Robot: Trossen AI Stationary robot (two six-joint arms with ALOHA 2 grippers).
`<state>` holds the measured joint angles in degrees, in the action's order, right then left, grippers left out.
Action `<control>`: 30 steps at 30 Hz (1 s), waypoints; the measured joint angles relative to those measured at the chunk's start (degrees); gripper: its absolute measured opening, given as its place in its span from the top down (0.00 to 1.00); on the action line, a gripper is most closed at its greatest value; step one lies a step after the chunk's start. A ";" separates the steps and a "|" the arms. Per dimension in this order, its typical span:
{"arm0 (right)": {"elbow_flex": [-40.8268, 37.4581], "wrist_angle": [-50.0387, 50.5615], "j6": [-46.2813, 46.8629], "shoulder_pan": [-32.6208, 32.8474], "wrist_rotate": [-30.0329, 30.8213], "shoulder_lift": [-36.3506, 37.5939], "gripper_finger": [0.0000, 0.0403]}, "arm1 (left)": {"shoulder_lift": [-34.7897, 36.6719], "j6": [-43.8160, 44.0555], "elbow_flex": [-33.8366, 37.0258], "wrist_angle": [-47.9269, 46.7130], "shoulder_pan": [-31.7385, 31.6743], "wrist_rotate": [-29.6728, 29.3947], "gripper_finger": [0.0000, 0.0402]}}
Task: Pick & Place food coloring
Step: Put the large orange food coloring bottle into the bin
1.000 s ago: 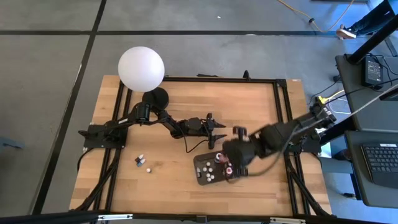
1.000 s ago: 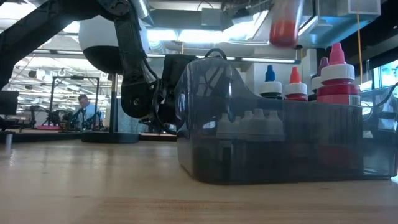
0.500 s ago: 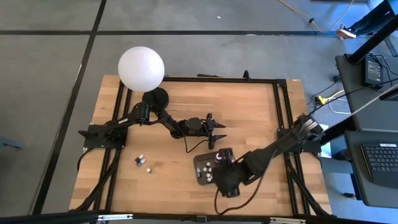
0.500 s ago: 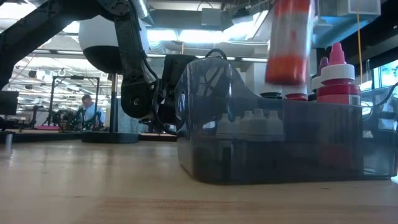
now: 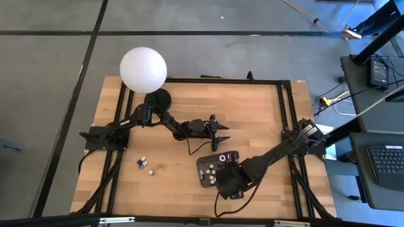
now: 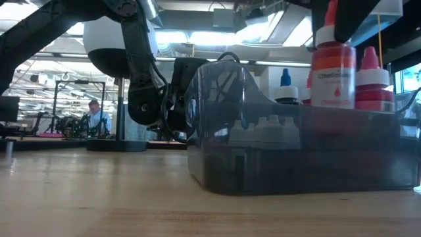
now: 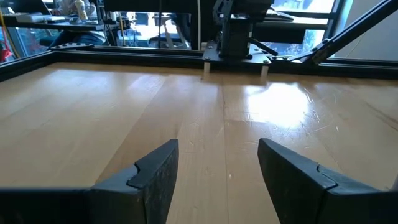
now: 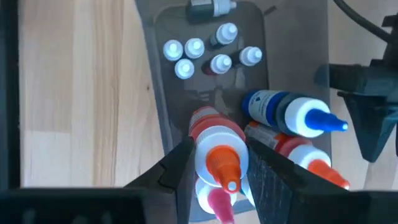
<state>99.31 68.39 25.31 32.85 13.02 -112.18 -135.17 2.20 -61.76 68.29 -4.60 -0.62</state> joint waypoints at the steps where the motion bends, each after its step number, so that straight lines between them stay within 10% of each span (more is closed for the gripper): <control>1: 0.00 0.12 0.06 0.13 -0.02 0.00 0.68 | 0.00 0.00 0.00 0.00 0.00 0.00 0.46; 30: -8.63 -6.55 -4.67 -3.40 2.32 0.11 0.67 | -0.02 0.01 0.00 -0.53 0.00 0.02 0.46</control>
<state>90.67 61.84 20.64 29.45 15.33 -112.07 -135.20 2.21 -61.76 67.76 -4.60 -0.60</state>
